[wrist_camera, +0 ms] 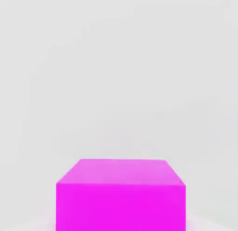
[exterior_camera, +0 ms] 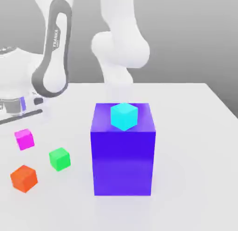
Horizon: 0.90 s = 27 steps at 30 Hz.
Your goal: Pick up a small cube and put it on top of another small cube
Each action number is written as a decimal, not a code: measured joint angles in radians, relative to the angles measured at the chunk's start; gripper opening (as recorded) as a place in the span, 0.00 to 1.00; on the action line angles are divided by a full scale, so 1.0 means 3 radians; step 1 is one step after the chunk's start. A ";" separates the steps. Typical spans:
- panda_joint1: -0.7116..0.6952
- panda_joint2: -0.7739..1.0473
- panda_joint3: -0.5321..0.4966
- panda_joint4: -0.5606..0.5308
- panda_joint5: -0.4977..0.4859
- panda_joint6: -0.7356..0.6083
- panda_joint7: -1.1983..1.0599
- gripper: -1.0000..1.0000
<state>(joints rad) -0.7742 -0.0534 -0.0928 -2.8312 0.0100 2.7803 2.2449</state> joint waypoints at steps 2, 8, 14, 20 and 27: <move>0.0084 -0.0241 0.0057 -0.0151 -0.0038 -0.0090 -0.0115 0.00; 0.0350 -0.0690 0.0198 -0.0514 -0.0104 -0.0178 -0.0426 0.00; 0.0372 -0.0037 0.0209 -0.0502 -0.0077 0.0463 -0.0464 0.00; 0.0392 0.0147 0.0213 -0.0493 -0.0041 0.0639 -0.0489 1.00; 0.0368 -0.0276 0.0206 -0.0513 -0.0100 0.0229 -0.0449 1.00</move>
<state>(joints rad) -0.6638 -0.1362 -0.0311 -2.9852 -0.0202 2.8491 2.1103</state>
